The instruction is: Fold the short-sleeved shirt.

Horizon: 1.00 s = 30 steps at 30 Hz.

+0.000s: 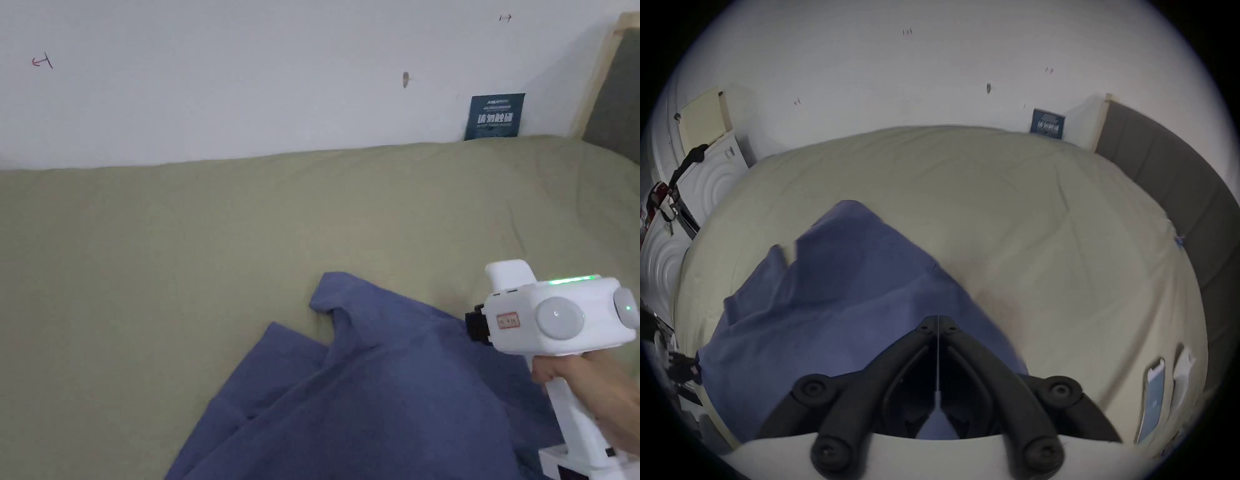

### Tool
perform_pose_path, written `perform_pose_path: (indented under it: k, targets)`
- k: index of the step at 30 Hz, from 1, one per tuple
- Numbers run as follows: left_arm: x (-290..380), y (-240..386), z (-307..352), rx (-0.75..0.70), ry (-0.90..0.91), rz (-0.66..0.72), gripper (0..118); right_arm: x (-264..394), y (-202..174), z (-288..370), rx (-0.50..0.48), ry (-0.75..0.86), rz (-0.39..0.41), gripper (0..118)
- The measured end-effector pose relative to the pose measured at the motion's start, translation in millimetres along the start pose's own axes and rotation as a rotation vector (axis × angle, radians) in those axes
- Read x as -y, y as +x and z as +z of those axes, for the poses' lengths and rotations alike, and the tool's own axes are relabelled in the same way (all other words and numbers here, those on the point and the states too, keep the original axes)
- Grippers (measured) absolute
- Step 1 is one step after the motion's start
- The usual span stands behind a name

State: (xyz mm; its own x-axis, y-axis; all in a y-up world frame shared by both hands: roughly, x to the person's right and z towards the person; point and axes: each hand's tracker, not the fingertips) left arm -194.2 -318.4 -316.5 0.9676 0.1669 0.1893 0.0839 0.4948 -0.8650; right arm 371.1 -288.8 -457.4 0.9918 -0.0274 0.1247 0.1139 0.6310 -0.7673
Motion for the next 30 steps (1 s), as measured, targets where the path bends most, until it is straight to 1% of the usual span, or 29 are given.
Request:
perform_pose_path:
  k: [1, 2, 3, 4, 5, 6, 7, 8, 9, 11, 12, 13, 14, 15, 16, 17, 18, 21, 22, 24, 27, 30]
  targets:
    - [-0.4, 1.1, 0.0, 0.001, -0.003, 0.003, 6, -8.1, 3.6, -13.6, -0.012, -0.021, -0.019, 78]
    - [-1.3, 2.7, 0.2, 0.0, -0.007, 0.002, 6, -12.8, 4.5, -24.7, -0.011, -0.063, -0.028, 103]
    - [-1.6, 4.1, 0.6, -0.001, -0.008, 0.002, 6, -16.3, 4.8, -35.9, -0.003, -0.093, -0.029, 111]
    - [-5.0, 5.5, -1.1, -0.003, -0.01, 0.003, 6, -18.0, 4.9, -48.4, -0.014, -0.105, -0.015, 116]
    - [-5.3, 6.9, -1.4, -0.005, -0.011, 0.0, 6, -18.2, 5.4, -55.5, -0.038, -0.09, -0.007, 118]
    - [-5.2, 7.6, -1.9, -0.005, -0.012, -0.003, 6, -13.5, 0.8, -61.1, -0.03, -0.157, 0.021, 114]
    - [-5.5, 6.4, -3.4, -0.005, -0.015, 0.001, 6, -11.3, -0.9, -71.9, -0.012, -0.213, 0.038, 113]
    - [-6.4, 4.0, -5.4, -0.004, -0.015, 0.005, 6, -6.5, -3.4, -81.1, 0.015, -0.246, 0.071, 113]
    - [-6.7, 4.4, -6.1, -0.004, -0.016, 0.007, 6, -2.2, -5.1, -86.7, 0.038, -0.255, 0.104, 113]
    - [-7.3, 5.8, -6.5, -0.004, -0.018, 0.008, 6, -2.8, -11.0, -85.8, 0.044, -0.219, 0.099, 113]
    - [-6.1, -2.3, -9.0, -0.003, -0.018, 0.008, 6, -1.8, -15.1, -80.6, 0.066, -0.22, 0.12, 111]
    - [-6.0, -2.8, -9.4, -0.004, -0.018, 0.006, 6, -2.0, -19.9, -73.6, 0.054, -0.209, 0.138, 102]
    - [-6.1, -2.8, -9.4, -0.004, -0.017, 0.004, 6, -3.8, -25.2, -64.9, 0.026, -0.204, 0.162, 87]
    - [-6.4, -2.7, -9.1, -0.005, -0.017, 0.004, 6, -3.8, -29.1, -55.8, 0.017, -0.185, 0.18, 50]
    - [-5.5, -10.5, -9.5, -0.003, -0.016, 0.003, 6, -3.0, -33.3, -45.2, -0.019, -0.174, 0.199, 3]
    - [-6.1, -12.0, -7.5, 0.0, -0.015, 0.01, 6, -2.8, -36.2, -39.3, 0.0, -0.163, 0.217, 3]
    - [-6.5, -13.3, -5.4, 0.002, -0.011, 0.018, 6, -5.8, -39.4, -35.6, 0.016, -0.131, 0.201, 3]
    - [-7.5, -24.1, 4.7, 0.009, 0.017, 0.035, 6, -8.1, -38.7, 2.1, -0.023, -0.053, 0.15, 3]
    - [-10.6, -26.6, 12.5, 0.013, 0.038, 0.038, 6, -16.4, -34.7, 43.7, -0.026, -0.018, 0.145, 3]
    - [-20.8, -23.3, 36.8, -0.007, 0.121, 0.048, 6, -22.4, -29.5, 89.3, -0.063, 0.042, 0.134, 3]
    - [-45.1, -22.5, 73.6, -0.032, 0.219, 0.045, 6, -19.6, -32.8, 166.5, -0.06, 0.138, 0.156, 3]
    - [-76.5, -20.6, 115.0, -0.047, 0.313, 0.006, 6, -17.7, -22.5, 234.4, -0.086, 0.247, 0.112, 3]
